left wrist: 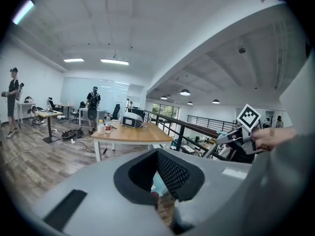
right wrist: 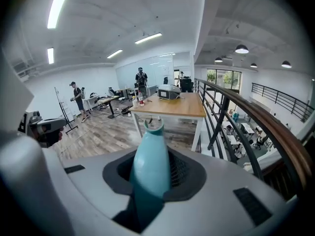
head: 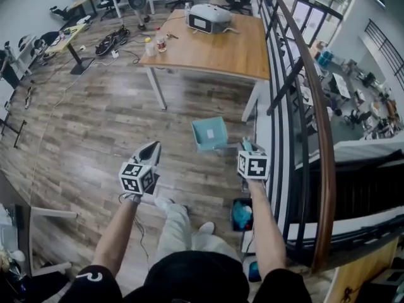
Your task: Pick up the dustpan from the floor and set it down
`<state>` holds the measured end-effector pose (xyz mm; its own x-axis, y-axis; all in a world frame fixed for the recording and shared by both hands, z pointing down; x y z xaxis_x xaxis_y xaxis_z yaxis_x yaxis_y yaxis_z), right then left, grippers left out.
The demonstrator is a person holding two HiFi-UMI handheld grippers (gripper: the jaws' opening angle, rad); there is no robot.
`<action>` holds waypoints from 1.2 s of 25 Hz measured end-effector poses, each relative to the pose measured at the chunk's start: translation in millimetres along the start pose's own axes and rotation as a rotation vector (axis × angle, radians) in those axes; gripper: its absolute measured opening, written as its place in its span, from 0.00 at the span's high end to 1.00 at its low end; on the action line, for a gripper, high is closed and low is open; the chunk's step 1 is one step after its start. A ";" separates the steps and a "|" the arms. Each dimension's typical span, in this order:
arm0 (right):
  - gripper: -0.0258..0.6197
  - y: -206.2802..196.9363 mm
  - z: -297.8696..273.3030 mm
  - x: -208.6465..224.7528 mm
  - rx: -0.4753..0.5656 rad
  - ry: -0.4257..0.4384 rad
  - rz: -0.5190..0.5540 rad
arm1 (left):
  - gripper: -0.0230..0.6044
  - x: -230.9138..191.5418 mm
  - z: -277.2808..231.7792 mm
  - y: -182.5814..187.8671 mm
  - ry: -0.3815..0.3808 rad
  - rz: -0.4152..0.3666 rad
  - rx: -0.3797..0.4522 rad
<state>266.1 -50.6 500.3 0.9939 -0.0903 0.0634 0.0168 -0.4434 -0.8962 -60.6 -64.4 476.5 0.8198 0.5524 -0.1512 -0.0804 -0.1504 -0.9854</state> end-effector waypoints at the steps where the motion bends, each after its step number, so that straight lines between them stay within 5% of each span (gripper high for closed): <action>1: 0.83 5.7 2.9 -2.1 0.011 0.006 0.004 | 0.97 -0.5 3.3 3.5 0.008 0.000 0.008; 13: 0.82 47.7 11.9 -15.6 0.085 0.043 0.042 | 0.97 -10.6 20.6 27.3 0.067 -0.003 0.057; 30: 0.82 55.5 11.1 -19.1 0.089 0.057 0.067 | 0.97 -21.8 13.3 32.8 0.076 -0.019 0.056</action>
<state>249.3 -63.6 444.4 0.9853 -0.1689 0.0251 -0.0369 -0.3545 -0.9343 -88.6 -70.5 446.4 0.8618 0.4908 -0.1284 -0.0945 -0.0934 -0.9911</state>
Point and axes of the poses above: the fingertips, and each gripper's own axes: z backward along the fingers, x to its right, y out of its top, the point moved 2 cm from there along z, backward along the fingers, and after that the axes turned 11 degrees about x, right-handed, at the moved point
